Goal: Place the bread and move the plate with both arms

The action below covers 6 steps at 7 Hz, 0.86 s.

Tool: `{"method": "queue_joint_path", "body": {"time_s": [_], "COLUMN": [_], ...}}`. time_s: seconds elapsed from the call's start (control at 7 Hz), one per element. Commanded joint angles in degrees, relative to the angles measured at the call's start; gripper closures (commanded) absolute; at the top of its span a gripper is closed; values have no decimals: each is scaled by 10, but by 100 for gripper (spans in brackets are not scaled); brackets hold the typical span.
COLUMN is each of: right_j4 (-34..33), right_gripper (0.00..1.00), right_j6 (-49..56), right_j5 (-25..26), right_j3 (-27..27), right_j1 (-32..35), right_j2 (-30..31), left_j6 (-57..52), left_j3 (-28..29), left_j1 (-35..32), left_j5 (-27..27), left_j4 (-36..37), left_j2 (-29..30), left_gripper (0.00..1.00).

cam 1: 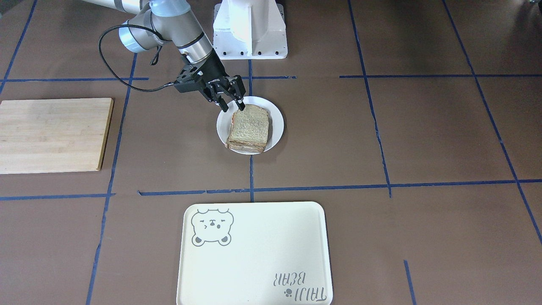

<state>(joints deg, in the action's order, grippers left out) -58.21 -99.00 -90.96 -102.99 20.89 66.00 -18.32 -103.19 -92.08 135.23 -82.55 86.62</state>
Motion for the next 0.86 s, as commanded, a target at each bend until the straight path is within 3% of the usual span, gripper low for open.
{"method": "queue_joint_path", "body": {"time_s": [0.0, 0.29, 0.71], "right_j4": [-114, -237, -391], "right_gripper": [0, 0, 0], "right_j6": [111, 306, 727], "right_j5": [-168, -301, -353], "right_j3": [-27, -30, -27], "right_j1": [112, 248, 421], "right_j2": [-3, 4, 74], "left_j6": [0, 15, 70], "left_j3": [10, 17, 17], "left_j1": [1, 9, 60], "left_j5": [-1, -1, 1], "left_j4": [-92, -158, -209], "left_j2": [-1, 4, 3], "left_gripper": [0, 0, 0]}}
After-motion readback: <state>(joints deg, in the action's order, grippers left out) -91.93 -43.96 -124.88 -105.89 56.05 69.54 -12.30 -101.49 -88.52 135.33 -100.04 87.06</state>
